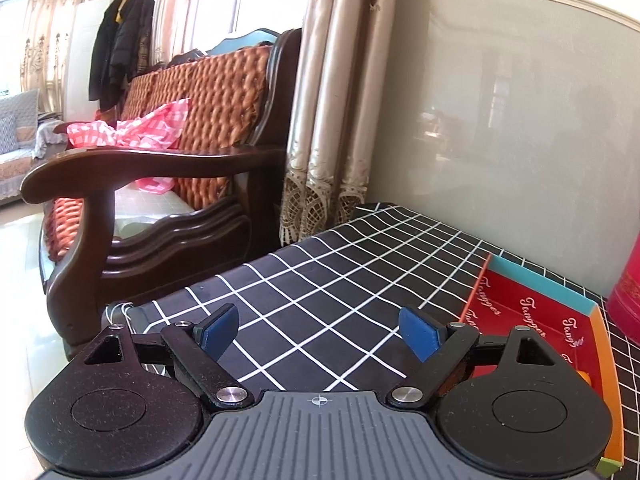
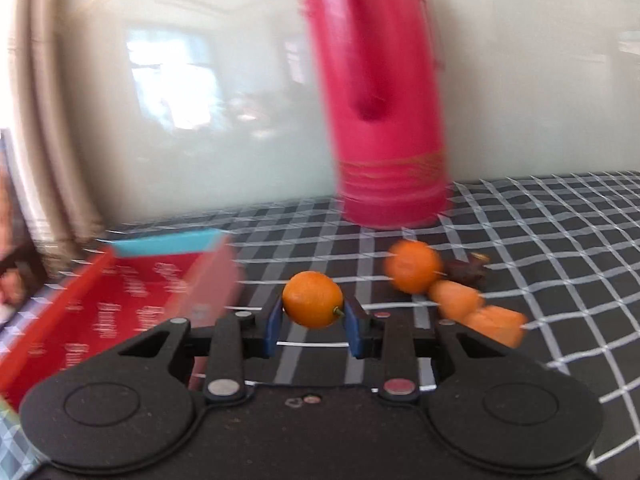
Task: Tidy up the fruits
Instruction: 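Carry the tangerine over the red box and open the right tool, then reach the left tool to the orange-brown fruit piece and grasp it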
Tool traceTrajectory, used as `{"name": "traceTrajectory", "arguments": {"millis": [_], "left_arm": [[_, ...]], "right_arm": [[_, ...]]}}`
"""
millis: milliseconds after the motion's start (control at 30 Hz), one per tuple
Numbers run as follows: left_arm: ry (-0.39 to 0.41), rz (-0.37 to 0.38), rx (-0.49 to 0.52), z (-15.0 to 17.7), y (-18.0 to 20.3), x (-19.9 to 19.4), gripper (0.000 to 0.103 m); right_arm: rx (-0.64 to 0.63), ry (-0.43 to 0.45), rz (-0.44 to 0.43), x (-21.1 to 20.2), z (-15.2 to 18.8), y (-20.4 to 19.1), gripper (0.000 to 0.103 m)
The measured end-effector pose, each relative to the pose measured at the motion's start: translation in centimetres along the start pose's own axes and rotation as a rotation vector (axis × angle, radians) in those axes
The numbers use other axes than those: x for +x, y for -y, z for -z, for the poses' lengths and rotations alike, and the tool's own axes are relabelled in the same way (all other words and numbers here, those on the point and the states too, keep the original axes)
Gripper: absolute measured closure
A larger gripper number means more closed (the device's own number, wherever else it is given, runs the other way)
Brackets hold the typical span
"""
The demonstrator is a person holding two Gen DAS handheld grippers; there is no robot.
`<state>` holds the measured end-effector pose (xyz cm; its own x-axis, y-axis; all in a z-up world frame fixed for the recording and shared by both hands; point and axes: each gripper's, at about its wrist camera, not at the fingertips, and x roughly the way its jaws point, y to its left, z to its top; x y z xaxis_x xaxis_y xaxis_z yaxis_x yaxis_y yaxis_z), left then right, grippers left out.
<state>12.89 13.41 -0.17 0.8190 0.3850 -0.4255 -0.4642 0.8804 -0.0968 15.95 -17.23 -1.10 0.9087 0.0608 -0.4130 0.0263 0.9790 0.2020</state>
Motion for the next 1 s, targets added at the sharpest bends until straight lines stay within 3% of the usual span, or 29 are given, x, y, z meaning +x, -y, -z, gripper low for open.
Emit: {"name": "traceTrajectory", "arguments": {"millis": [167, 333, 433, 667, 700, 800, 900, 1000], "left_arm": [[0.002, -0.005, 0.008, 0.1, 0.0, 0.0, 0.013], [0.004, -0.003, 0.023, 0.2, 0.3, -0.1, 0.013], [0.01, -0.004, 0.032, 0.2, 0.5, -0.2, 0.013], [0.008, -0.005, 0.024, 0.2, 0.4, -0.3, 0.012], [0.01, -0.005, 0.027, 0.1, 0.5, -0.3, 0.012], [0.016, -0.002, 0.037, 0.2, 0.8, -0.5, 0.012], [0.019, 0.009, 0.043, 0.2, 1.2, -0.7, 0.012], [0.027, 0.022, 0.055, 0.3, 1.9, -1.0, 0.012]], "right_arm": [[-0.077, 0.005, -0.203, -1.1, 0.2, -2.9, 0.078], [-0.172, -0.032, -0.271, -0.8, 0.9, -5.7, 0.078], [-0.23, -0.015, -0.246, -0.8, 1.0, -6.6, 0.076], [-0.204, 0.032, -0.206, -1.7, 0.8, -6.1, 0.067], [-0.185, 0.05, -0.198, -2.1, 0.6, -5.6, 0.06], [-0.143, 0.133, -0.116, -3.1, 0.2, -4.3, 0.029], [-0.125, 0.197, -0.023, -4.2, -0.3, -3.1, 0.028], [-0.074, 0.232, 0.079, -5.0, -0.8, -1.3, 0.02]]}}
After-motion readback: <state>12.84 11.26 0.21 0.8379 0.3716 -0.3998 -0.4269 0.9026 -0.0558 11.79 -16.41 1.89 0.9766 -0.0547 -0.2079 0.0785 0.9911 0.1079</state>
